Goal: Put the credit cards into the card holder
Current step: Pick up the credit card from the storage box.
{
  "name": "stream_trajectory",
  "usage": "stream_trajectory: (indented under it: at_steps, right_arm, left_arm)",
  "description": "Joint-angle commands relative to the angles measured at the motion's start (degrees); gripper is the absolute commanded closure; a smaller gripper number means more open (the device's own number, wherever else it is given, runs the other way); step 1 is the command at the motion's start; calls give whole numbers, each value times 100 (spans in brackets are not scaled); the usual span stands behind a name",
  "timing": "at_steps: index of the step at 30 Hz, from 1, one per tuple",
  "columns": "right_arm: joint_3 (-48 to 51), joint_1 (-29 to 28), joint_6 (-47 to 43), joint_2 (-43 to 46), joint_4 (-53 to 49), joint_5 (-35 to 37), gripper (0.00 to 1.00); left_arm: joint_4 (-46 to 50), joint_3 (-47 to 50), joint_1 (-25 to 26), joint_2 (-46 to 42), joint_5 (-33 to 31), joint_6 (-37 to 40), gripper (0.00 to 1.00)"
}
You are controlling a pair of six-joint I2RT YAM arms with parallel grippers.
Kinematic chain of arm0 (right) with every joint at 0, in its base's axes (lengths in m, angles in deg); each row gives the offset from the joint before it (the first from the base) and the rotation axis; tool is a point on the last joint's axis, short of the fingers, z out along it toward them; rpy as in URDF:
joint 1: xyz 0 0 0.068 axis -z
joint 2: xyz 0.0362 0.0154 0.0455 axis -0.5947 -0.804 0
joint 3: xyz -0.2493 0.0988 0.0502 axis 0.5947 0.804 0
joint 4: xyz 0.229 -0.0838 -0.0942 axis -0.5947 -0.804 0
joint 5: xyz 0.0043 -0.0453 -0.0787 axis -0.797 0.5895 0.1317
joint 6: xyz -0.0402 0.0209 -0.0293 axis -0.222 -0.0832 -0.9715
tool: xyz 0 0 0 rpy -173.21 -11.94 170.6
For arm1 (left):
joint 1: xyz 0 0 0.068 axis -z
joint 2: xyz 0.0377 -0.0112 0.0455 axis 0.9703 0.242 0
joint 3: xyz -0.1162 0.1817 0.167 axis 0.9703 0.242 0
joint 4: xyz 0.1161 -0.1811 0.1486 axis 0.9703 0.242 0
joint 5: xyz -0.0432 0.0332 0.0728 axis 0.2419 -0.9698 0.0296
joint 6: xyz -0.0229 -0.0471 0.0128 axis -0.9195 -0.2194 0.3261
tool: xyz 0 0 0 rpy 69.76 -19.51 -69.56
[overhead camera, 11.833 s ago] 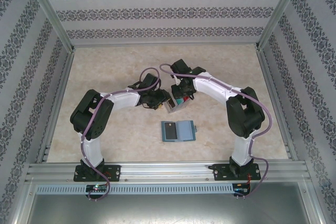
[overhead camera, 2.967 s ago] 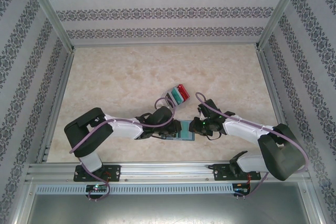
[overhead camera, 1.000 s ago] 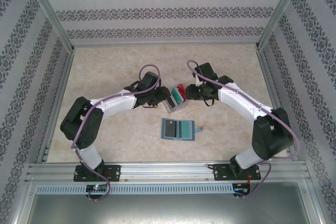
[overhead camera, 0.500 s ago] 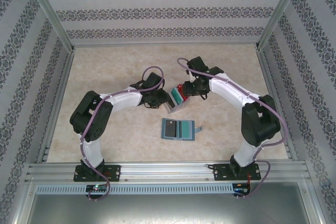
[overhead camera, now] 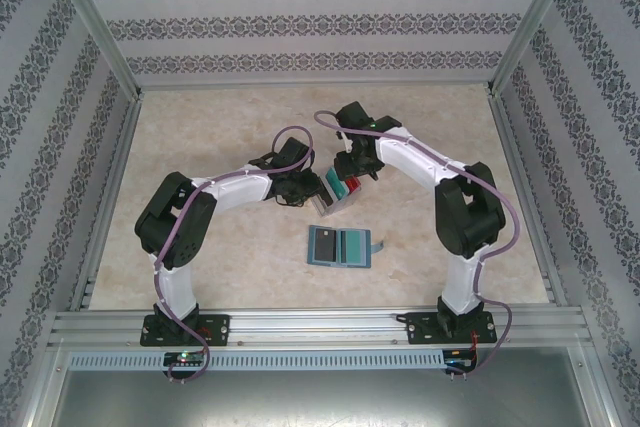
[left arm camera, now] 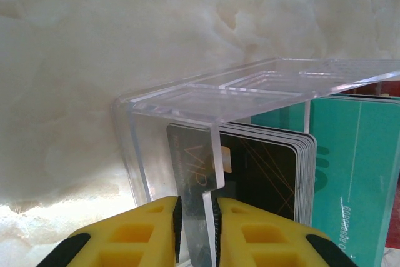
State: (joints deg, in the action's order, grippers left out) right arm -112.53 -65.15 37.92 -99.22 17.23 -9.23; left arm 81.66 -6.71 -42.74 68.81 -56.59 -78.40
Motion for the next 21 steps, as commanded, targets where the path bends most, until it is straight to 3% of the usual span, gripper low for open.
stream_trajectory:
  at_steps: [1, 21]
  right_arm:
    - [-226, -20, -103, -218, -243, 237, 45]
    - [-282, -49, -78, -14, -213, 763, 52]
  left_arm:
    - [419, -21, -49, 168, -46, 162, 77]
    - [366, 38, -56, 129, 0, 129, 78]
